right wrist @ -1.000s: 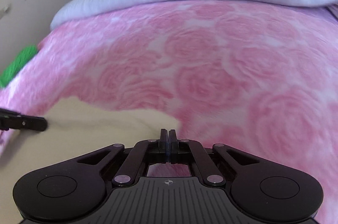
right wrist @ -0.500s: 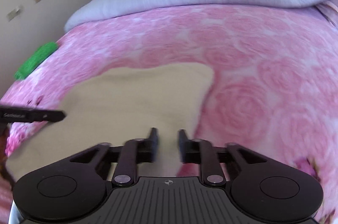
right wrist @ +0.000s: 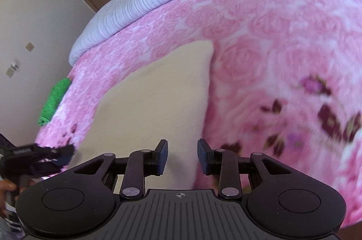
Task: Fold clothes
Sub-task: 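Move both grippers back to the sweater fold edge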
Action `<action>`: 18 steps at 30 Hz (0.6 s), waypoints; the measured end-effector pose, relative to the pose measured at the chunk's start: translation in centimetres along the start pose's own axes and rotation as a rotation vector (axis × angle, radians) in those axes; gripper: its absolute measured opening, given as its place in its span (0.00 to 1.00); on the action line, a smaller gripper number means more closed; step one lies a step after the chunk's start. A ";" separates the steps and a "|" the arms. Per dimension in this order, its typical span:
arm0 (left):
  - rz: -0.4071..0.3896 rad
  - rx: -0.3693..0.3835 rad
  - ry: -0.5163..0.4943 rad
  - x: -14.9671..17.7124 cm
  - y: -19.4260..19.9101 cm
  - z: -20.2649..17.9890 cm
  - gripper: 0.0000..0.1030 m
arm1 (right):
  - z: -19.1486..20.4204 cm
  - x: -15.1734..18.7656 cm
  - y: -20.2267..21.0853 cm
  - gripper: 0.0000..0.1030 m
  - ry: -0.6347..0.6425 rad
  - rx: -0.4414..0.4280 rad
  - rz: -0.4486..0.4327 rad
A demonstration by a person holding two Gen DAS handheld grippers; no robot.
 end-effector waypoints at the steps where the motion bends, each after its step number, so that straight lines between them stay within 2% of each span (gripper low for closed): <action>1: -0.009 0.010 0.012 0.0 0.1 0.2 0.19 | 0.2 0.3 -0.1 0.32 -0.006 -0.006 0.005; 2: -0.025 0.027 0.009 -0.1 0.4 0.2 0.07 | 0.4 0.5 -0.2 0.32 -0.009 -0.006 0.006; 4: -0.072 0.031 -0.028 0.4 1.6 0.1 0.04 | 0.9 0.8 -0.2 0.32 0.002 0.011 -0.001; 5: -0.097 0.000 -0.061 0.7 2.2 0.0 0.04 | 1.2 0.8 -0.2 0.32 0.012 0.017 -0.001; 6: -0.117 -0.042 -0.090 0.9 2.7 0.2 0.01 | 1.5 0.9 -0.1 0.32 0.023 0.022 0.000; 9: -0.112 -0.255 -0.120 2.0 2.0 3.0 0.00 | 2.5 1.4 -0.5 0.32 0.075 0.058 0.009; 10: -0.083 -0.278 -0.094 2.3 1.4 4.4 0.00 | 2.7 1.5 -0.7 0.32 0.101 0.101 0.018; 11: -0.086 -0.244 -0.051 2.6 1.5 5.0 0.00 | 2.8 1.6 -1.0 0.32 0.118 0.128 0.026; 13: -0.094 -0.175 0.030 3.1 1.8 6.1 0.00 | 2.8 1.9 -1.2 0.32 0.111 0.121 0.018; 16: -0.146 -0.062 0.053 2.2 3.7 4.3 0.01 | 2.6 2.1 -0.8 0.32 0.108 0.109 0.010; 17: -0.159 -0.028 0.042 1.9 4.5 3.5 0.04 | 2.5 2.1 -0.8 0.32 0.101 0.107 0.010; 18: -0.165 0.010 0.030 1.5 5.0 2.6 0.15 | 2.4 2.2 -0.8 0.32 0.096 0.106 0.010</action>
Point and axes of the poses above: each gripper's, at about its wrist camera, not at the fingertips, and y roughly against the way its jaws point, z to its left, x to its underside, the point moved 4 cm from there along -y, roughly the way its jaws point, and after that the axes turned 6 degrees about z, right-handed, at the moved point
